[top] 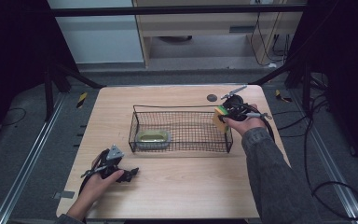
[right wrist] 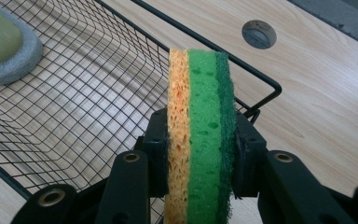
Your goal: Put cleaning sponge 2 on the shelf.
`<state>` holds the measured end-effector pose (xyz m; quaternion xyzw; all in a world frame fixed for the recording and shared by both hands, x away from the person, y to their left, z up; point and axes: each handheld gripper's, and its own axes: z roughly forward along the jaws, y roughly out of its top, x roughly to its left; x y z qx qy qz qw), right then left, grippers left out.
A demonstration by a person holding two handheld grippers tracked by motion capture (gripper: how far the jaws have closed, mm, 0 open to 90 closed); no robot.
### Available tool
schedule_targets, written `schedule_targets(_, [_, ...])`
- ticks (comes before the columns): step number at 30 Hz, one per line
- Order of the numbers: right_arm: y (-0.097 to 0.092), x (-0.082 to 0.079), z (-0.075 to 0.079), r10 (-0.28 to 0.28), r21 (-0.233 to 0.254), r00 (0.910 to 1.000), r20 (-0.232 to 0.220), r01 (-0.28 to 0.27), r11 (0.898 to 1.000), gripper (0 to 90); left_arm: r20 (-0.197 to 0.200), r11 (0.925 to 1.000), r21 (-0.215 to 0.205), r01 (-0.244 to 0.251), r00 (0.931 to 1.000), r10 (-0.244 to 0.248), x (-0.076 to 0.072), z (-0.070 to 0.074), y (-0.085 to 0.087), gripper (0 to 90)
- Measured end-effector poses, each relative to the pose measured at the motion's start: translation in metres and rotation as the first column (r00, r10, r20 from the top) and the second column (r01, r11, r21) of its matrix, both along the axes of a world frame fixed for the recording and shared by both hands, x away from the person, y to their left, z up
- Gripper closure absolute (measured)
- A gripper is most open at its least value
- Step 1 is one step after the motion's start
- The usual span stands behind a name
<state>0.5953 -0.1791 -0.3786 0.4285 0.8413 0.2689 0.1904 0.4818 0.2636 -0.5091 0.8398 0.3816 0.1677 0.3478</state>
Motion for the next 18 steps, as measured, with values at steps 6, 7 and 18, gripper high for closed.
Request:
schedule_targets(6, [-0.001, 0.001, -0.006, -0.008, 0.005, 0.9999, -0.008, 0.008, 1.000, 64.9, 0.000, 1.0000, 0.000, 0.000, 1.0000, 0.000, 0.000, 0.000, 0.000, 0.0])
schedule_targets(7, [-0.001, 0.001, -0.007, -0.005, 0.001, 0.9999, -0.011, 0.005, 1.000, 64.9, 0.000, 1.0000, 0.000, 0.000, 1.0000, 0.000, 0.000, 0.000, 0.000, 0.0])
schedule_targets(18, [0.000, 0.002, -0.018, -0.008, -0.004, 0.9997, -0.024, 0.008, 1.000, 64.9, 0.000, 1.0000, -0.001, 0.000, 1.0000, 0.000, 0.000, 0.000, 0.000, 0.0])
